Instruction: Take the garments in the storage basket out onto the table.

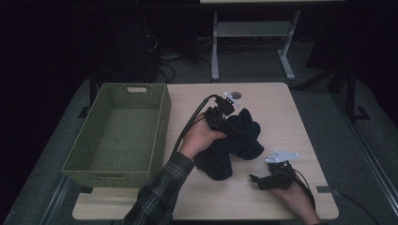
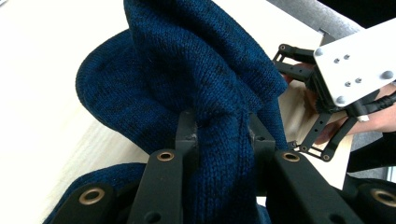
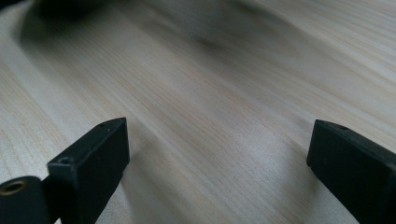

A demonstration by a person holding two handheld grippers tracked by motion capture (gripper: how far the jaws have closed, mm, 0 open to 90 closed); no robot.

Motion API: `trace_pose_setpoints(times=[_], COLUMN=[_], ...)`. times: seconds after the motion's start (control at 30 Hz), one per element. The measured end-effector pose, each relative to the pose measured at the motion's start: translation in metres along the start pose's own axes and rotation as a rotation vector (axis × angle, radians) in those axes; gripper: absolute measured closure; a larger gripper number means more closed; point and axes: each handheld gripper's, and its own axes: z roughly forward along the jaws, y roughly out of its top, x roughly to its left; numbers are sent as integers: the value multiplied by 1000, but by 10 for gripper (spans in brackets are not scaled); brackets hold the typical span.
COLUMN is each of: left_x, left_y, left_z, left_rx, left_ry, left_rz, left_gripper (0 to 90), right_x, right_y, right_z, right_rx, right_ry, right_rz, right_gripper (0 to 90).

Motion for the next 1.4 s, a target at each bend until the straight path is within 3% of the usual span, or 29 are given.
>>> trace_pose_setpoints(times=[0.27, 0.4, 0.57, 0.87, 0.97, 1.2, 1.27, 1.4], left_x=[7, 9, 18, 24, 27, 31, 31, 32], left_y=[-8, -11, -16, -21, -23, -29, -31, -32], left_z=[34, 42, 56, 74, 86, 101, 108, 109], left_rx=[25, 9, 7, 25, 60, 80, 101, 98], left_ry=[-42, -54, -39, 2, 46, 51, 61, 58], left_rz=[3, -2, -22, -22, -15, -18, -1, -1], left_gripper=[724, 722, 720, 717, 718, 719, 720, 719], right_x=[0, 0, 0, 0, 0, 0, 0, 0], right_y=[0, 0, 0, 0, 0, 0, 0, 0], right_z=[0, 0, 0, 0, 0, 0, 0, 0], right_rx=[4, 5, 5, -2, 2, 1, 2, 2], right_ry=[0, -1, 0, 0, -1, 1, -1, -1], right_rz=[3, 4, 4, -1, -4, 0, -4, -4], right_gripper=[53, 53, 53, 53, 53, 53, 53, 53])
